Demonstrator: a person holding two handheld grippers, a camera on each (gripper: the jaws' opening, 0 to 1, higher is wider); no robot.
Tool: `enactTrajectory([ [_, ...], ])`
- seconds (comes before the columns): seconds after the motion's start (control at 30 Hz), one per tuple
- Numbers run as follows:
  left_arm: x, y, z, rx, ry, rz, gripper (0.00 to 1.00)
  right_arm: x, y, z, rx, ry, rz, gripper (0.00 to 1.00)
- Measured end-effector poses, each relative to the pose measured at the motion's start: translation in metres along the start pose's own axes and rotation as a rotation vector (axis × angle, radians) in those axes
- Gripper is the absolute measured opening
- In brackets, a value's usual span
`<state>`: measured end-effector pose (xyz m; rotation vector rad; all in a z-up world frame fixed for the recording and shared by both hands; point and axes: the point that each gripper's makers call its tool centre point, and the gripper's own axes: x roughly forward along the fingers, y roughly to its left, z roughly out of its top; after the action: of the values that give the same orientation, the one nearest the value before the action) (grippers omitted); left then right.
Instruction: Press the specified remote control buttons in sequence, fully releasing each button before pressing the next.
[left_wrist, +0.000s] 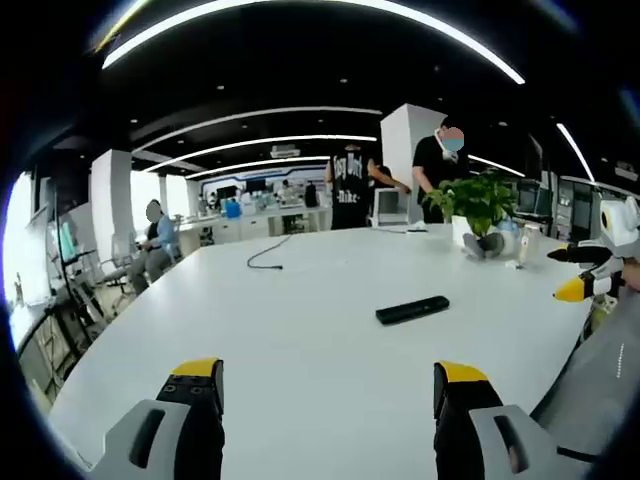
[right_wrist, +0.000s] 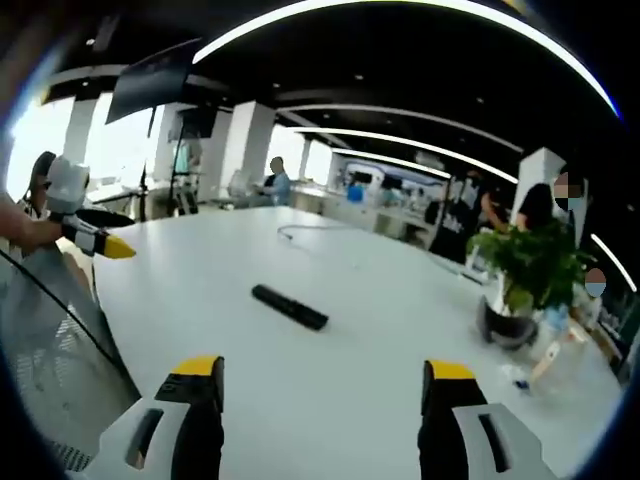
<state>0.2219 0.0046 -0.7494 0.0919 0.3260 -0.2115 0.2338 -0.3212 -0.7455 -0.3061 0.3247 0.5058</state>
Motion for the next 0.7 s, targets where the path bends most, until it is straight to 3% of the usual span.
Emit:
enactTrajectory([
  [0.7, -0.0015, 0.0059, -0.0014, -0.024, 0.000, 0.016, 0.89, 0.0005, 0.0004, -0.0013, 0.012, 0.006, 0.004, 0.78],
])
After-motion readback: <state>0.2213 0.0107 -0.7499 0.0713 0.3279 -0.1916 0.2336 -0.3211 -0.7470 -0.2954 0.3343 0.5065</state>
